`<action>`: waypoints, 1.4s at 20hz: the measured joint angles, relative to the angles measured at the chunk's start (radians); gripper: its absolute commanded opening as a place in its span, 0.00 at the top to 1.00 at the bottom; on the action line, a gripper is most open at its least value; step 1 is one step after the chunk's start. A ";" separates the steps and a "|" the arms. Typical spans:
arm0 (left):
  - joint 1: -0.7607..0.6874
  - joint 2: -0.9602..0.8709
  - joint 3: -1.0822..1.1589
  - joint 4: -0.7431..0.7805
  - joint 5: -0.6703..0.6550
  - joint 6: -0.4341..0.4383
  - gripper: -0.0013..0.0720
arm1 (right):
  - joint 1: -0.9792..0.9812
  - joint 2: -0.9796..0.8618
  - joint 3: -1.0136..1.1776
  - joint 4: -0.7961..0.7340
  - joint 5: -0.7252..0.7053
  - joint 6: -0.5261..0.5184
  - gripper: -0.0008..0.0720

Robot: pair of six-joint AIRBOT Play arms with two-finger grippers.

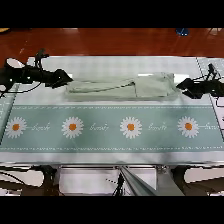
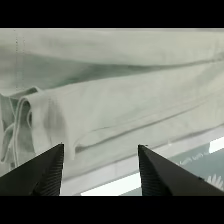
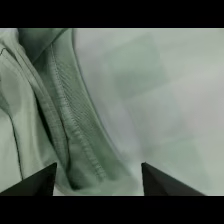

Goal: Fold the shirts.

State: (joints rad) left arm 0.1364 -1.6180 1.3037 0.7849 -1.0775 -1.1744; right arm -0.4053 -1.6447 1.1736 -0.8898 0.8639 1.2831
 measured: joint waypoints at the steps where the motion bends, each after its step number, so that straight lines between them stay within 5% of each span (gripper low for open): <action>1: 0.000 0.000 0.000 0.000 -0.009 0.002 0.27 | 0.011 -0.020 0.001 0.038 0.005 -0.006 0.16; 4: 0.000 0.000 0.001 0.000 -0.022 0.008 0.27 | 0.055 -0.064 0.002 0.145 0.004 -0.045 0.17; 5: 0.000 0.000 0.001 0.000 -0.023 0.009 0.27 | 0.074 -0.073 0.002 0.180 0.000 -0.069 0.27; 7: 0.000 0.000 0.001 0.000 -0.029 0.010 0.31 | 0.108 -0.087 0.000 0.227 -0.018 -0.095 0.76; 9: 0.000 0.000 0.001 0.000 -0.031 0.011 0.59 | 0.132 -0.091 0.009 0.251 -0.012 -0.119 0.95; 11: 0.000 0.000 0.003 -0.002 -0.050 0.011 0.92 | 0.145 -0.074 0.023 0.282 0.008 -0.153 0.95; 12: 0.000 0.000 0.003 -0.009 -0.061 0.013 0.94 | 0.149 -0.054 0.029 0.289 0.020 -0.170 0.95; 19: -0.074 0.002 0.003 -0.213 -0.136 0.042 0.94 | 0.192 0.209 0.040 0.134 0.142 -0.180 0.95; 28: -0.410 -0.009 0.004 -0.336 -0.015 0.034 0.94 | 0.370 0.569 0.041 -0.214 0.240 0.051 0.95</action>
State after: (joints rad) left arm -0.2733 -1.6272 1.3075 0.4492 -1.0927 -1.1404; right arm -0.0349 -1.0760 1.2144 -1.1038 1.1042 1.3338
